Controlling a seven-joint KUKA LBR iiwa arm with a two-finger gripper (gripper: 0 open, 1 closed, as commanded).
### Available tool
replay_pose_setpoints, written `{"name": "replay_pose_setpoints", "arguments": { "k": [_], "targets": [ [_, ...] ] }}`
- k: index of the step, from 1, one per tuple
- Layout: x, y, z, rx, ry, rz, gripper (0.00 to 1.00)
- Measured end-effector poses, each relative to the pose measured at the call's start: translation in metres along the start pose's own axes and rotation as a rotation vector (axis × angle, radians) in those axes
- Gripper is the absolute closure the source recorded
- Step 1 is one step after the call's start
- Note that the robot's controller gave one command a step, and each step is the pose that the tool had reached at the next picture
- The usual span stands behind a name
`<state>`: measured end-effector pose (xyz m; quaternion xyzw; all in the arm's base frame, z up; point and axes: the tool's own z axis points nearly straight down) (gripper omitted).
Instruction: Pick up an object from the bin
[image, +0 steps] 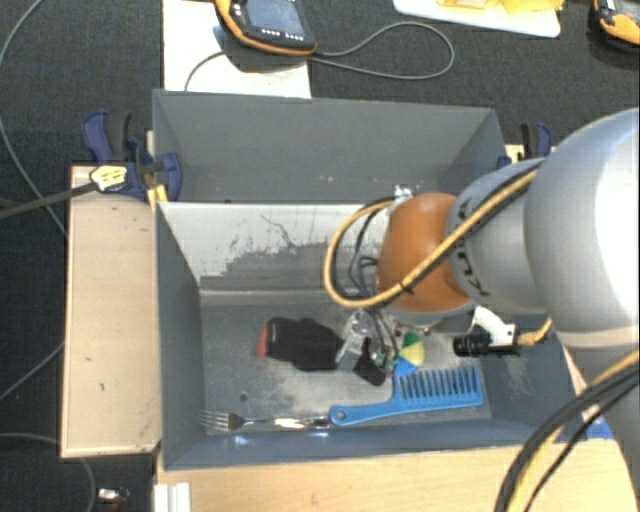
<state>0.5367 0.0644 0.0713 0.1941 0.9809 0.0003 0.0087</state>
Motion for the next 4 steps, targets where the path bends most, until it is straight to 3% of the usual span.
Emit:
{"name": "replay_pose_setpoints", "arguments": {
  "k": [1, 2, 3, 4],
  "targets": [
    [0.010, 0.003, 0.000, 0.000, -0.002, 0.084, 1.00],
    [0.001, 0.005, 0.000, -0.003, -0.004, 0.067, 1.00],
    [0.011, 0.013, 0.000, -0.003, -0.005, 0.153, 1.00],
    [0.009, 0.016, -0.001, -0.004, -0.006, 0.167, 1.00]
  ]
}}
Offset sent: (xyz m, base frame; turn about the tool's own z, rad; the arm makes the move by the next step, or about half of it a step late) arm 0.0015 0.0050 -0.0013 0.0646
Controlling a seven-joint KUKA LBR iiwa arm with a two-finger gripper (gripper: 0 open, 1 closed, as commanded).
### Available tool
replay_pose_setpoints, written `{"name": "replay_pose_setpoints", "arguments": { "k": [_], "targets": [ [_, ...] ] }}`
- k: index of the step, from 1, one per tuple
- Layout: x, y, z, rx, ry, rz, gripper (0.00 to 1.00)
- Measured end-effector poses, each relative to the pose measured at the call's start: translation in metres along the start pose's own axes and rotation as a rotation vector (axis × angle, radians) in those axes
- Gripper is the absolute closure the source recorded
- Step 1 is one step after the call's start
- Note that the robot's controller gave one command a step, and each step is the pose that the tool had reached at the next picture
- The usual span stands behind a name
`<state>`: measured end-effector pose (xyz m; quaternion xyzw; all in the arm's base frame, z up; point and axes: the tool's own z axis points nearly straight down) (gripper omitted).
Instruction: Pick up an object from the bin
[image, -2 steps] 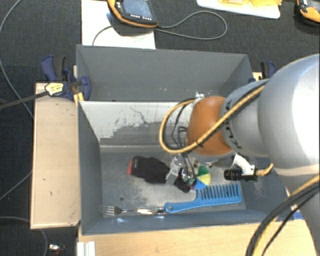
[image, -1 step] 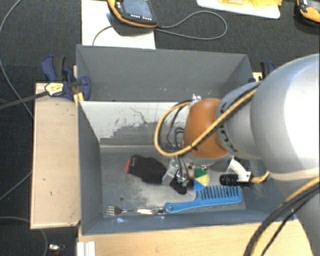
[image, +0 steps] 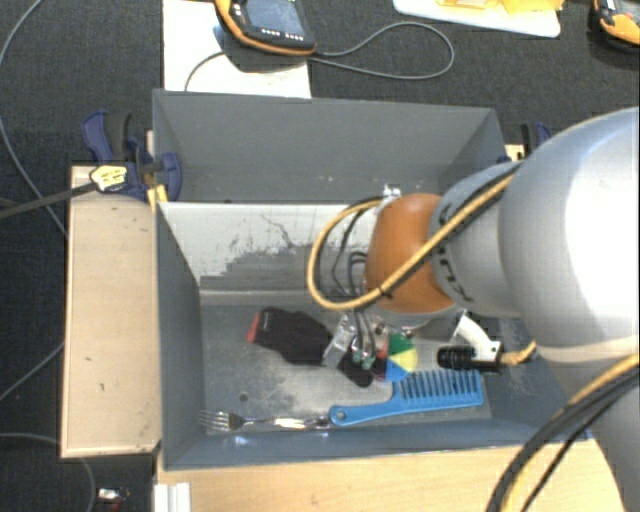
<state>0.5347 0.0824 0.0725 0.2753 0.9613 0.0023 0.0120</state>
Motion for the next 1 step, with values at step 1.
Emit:
{"name": "replay_pose_setpoints", "arguments": {
  "k": [1],
  "targets": [
    [0.0161, 0.0122, 0.0016, 0.000, 0.002, 0.196, 0.00]
  ]
}}
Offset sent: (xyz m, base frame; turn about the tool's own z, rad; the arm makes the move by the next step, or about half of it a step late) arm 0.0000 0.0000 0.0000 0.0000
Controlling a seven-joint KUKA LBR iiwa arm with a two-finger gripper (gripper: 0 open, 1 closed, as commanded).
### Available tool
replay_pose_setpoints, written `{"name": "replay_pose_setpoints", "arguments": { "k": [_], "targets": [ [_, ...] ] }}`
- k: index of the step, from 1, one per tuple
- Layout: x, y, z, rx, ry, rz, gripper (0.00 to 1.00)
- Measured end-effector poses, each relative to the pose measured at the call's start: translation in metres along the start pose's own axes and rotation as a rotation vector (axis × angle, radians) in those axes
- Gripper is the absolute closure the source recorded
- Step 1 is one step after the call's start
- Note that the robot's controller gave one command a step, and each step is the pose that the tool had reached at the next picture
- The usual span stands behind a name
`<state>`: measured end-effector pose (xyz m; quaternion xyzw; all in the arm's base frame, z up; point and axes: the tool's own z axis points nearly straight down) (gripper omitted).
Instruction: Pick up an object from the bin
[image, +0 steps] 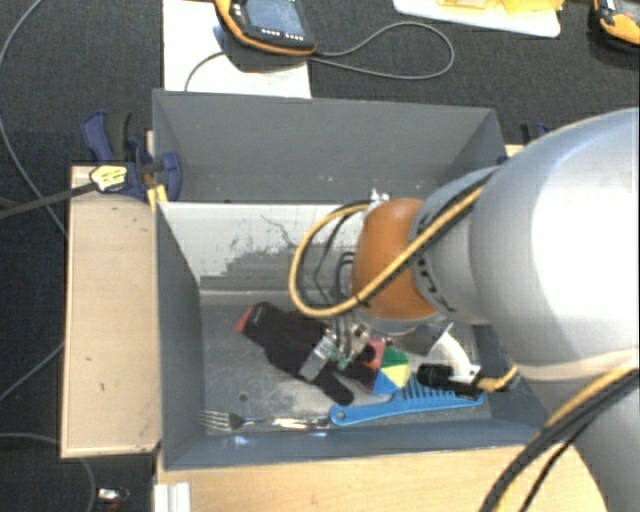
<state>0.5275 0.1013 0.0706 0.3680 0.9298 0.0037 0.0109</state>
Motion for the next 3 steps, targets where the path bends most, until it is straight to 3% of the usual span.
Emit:
{"name": "replay_pose_setpoints", "arguments": {
  "k": [1, 3],
  "targets": [
    [-0.0012, -0.0003, -0.0005, 0.000, -0.002, -0.001, 1.00],
    [-0.0013, -0.0003, -0.0006, 0.000, -0.002, -0.003, 1.00]
  ]
}}
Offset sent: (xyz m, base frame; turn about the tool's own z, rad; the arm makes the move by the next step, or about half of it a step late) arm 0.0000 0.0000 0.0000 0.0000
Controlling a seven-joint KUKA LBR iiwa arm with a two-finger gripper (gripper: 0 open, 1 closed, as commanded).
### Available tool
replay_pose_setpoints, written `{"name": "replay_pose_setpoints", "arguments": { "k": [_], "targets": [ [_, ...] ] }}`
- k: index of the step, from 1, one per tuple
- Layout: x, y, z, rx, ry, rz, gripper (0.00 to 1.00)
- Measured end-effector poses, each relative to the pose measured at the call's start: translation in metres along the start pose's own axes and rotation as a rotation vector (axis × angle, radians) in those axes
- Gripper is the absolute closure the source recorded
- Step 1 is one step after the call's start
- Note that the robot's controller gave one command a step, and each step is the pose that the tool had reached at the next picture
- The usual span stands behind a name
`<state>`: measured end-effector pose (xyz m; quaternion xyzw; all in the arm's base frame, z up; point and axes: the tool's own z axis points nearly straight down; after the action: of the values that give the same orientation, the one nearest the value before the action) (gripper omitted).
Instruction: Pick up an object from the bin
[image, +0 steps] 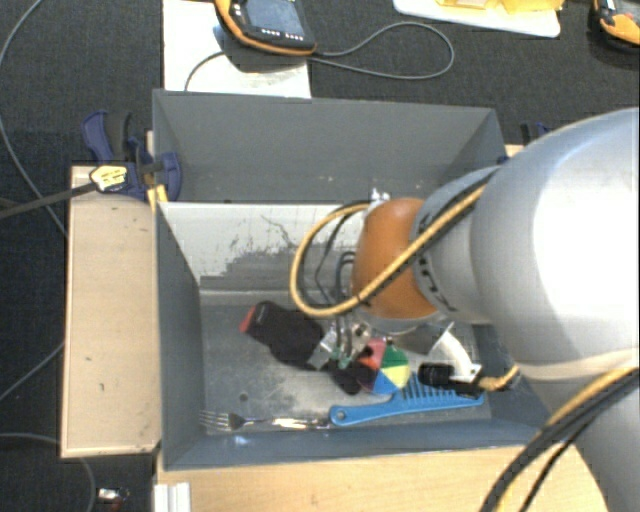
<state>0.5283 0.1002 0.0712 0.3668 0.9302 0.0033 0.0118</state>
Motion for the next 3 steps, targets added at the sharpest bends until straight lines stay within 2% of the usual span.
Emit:
{"name": "replay_pose_setpoints", "arguments": {
  "k": [3],
  "targets": [
    [0.0000, 0.0000, 0.0000, 0.000, 0.000, -0.002, 1.00]
  ]
}}
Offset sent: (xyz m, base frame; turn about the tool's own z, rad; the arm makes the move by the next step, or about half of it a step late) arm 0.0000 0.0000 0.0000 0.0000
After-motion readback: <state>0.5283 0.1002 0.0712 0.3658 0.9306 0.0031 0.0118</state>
